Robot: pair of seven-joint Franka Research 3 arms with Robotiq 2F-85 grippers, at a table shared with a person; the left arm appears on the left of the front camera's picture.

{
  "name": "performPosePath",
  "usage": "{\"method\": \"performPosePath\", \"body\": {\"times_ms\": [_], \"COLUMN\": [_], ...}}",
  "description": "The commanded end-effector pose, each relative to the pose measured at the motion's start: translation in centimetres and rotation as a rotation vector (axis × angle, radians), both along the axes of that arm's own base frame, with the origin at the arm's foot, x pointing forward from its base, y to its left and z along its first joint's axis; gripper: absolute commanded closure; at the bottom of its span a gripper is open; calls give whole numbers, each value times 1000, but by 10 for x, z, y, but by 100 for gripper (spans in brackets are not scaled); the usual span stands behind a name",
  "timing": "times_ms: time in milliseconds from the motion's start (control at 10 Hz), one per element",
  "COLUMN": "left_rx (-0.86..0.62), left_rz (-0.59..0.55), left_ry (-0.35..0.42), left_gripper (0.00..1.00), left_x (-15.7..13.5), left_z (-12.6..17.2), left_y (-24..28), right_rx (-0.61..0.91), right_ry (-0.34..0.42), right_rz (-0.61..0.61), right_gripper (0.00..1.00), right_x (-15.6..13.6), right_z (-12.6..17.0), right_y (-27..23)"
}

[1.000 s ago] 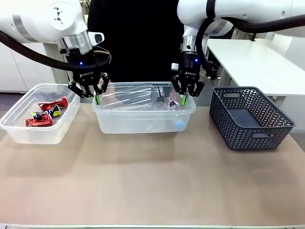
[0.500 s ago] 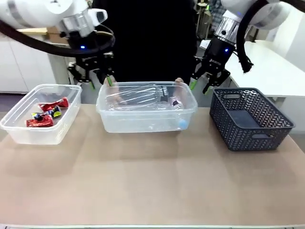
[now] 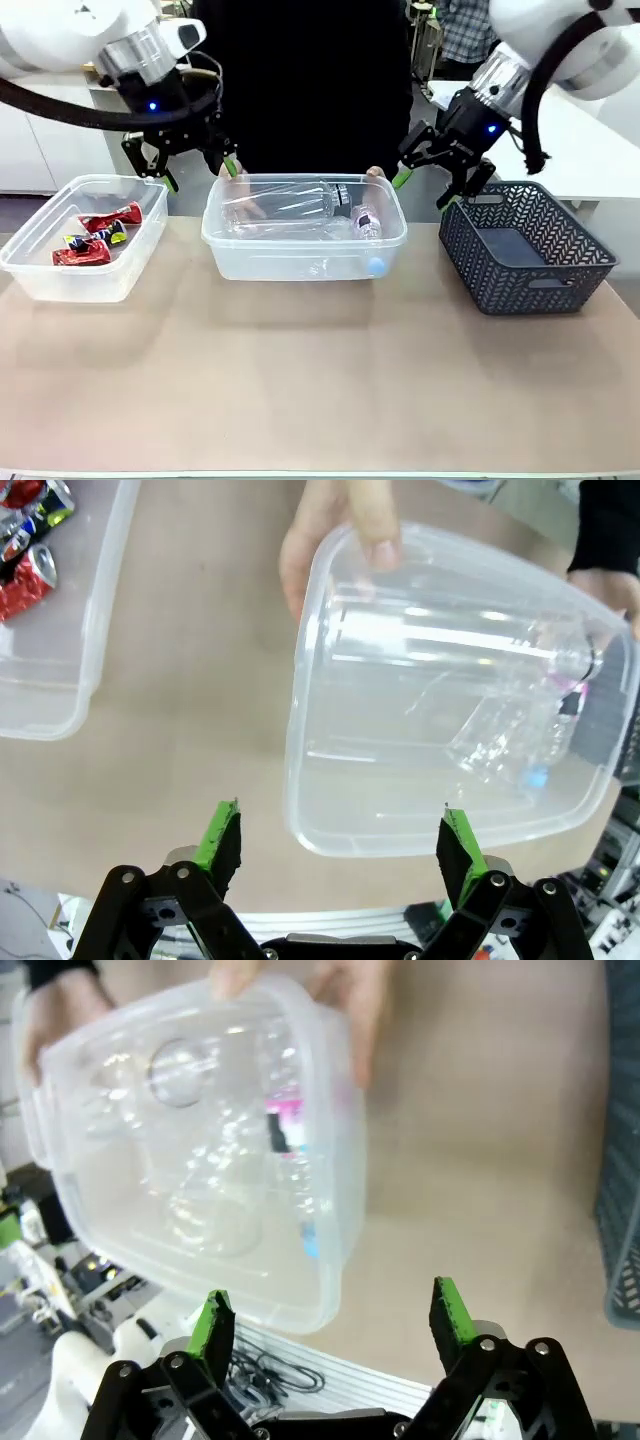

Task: Sort the waste into each basket.
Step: Release the Organizing box you were holding.

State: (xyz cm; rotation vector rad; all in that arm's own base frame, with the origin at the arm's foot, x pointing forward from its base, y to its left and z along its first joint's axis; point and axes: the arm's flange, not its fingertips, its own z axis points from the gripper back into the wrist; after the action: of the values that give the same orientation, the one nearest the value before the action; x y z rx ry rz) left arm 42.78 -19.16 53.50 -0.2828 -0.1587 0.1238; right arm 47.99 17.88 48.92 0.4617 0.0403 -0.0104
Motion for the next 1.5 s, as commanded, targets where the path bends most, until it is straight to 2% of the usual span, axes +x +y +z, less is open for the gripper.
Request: {"method": "performPosePath", "body": {"times_ms": [0,1100,1200,1300,1400], "left_rx": [5,-1,-88,-185,-222], "left_rz": [14,-2,-91,-194,-217], "left_ry": [-33,-23,58,129,128], "left_gripper": [0,0,0,0,0], "left_x": [-2,0,-2,-17,-35], "left_z": [9,9,18,32,42], "left_y": [-2,-2,-6,4,18], "right_rx": [28,8,39,62,100], "right_ry": [-35,-27,-7,50,77], "right_rz": [22,2,76,117,118], "right_gripper": [0,2,0,0,0], "right_x": [-6,-3,-10,-28,-49], "right_z": [11,14,20,29,36], "right_y": [-6,-2,5,1,-9]}}
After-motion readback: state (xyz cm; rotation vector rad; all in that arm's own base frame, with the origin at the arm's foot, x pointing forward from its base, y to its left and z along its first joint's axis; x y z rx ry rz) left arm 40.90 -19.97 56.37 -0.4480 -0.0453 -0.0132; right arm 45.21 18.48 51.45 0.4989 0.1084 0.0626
